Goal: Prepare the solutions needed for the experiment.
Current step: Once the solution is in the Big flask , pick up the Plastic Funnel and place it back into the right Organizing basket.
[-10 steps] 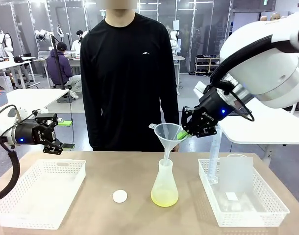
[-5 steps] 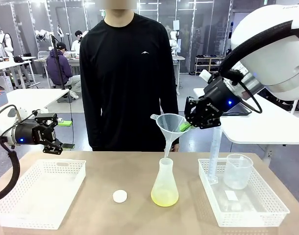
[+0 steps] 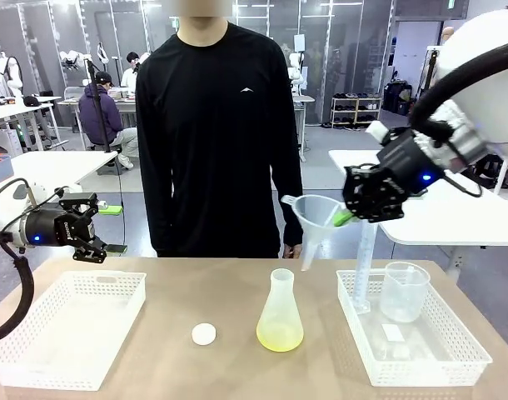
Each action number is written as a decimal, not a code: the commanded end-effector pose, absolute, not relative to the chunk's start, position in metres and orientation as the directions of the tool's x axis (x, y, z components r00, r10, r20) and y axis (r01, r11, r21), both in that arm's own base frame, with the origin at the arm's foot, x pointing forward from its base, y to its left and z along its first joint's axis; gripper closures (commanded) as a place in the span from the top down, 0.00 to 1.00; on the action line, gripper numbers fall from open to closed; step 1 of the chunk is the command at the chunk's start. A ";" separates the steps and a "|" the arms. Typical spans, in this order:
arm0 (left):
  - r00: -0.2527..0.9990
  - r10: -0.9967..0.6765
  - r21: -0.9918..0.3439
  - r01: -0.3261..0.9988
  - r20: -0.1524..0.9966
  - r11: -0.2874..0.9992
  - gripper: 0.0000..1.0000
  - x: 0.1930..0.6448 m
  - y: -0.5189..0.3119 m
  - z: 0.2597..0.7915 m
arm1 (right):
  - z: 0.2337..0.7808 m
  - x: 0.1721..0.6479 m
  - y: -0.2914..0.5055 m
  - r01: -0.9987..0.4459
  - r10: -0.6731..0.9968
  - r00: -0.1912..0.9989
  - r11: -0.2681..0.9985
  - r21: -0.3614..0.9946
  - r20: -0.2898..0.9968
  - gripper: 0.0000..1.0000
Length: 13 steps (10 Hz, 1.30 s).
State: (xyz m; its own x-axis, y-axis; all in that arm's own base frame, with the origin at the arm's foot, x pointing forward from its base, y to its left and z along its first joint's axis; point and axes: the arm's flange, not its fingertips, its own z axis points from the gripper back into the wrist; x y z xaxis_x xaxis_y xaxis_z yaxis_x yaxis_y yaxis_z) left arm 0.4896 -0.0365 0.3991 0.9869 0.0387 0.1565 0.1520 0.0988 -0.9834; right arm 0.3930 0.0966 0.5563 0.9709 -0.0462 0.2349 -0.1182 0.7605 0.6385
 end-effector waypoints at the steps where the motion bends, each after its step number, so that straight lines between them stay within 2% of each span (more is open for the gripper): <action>1: 0.988 0.042 -0.984 0.143 0.148 0.103 1.00 0.490 -0.037 0.401 | 0.560 0.386 0.053 -0.100 -0.055 0.972 0.783 0.614 0.229 0.00; 4: 0.988 0.042 -0.984 0.143 0.148 0.103 1.00 0.490 -0.037 0.401 | 0.560 0.380 -0.023 0.012 -0.174 0.965 0.772 0.635 0.194 0.00; 8: 0.988 0.042 -0.984 0.143 0.148 0.103 1.00 0.490 -0.037 0.401 | 0.544 0.387 -0.042 0.095 -0.197 0.975 0.793 0.602 0.105 0.00; 10: 0.988 0.042 -0.984 0.143 0.148 0.103 1.00 0.490 -0.037 0.401 | 0.521 0.386 -0.045 0.135 -0.224 0.970 0.814 0.566 0.091 0.00; 13: 0.988 0.042 -0.984 0.143 0.148 0.103 1.00 0.490 -0.037 0.401 | 0.466 0.394 -0.048 0.177 -0.210 0.978 0.832 0.526 0.005 0.00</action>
State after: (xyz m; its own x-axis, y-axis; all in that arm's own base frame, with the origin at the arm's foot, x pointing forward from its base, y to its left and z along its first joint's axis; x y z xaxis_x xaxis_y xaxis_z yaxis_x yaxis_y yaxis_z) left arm 0.4896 -0.0365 0.3992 0.9869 0.0388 0.1565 0.1521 0.0988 -0.9834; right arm 0.3883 -0.0485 0.4779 0.9789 -0.2027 0.0263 0.1548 0.8193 0.5521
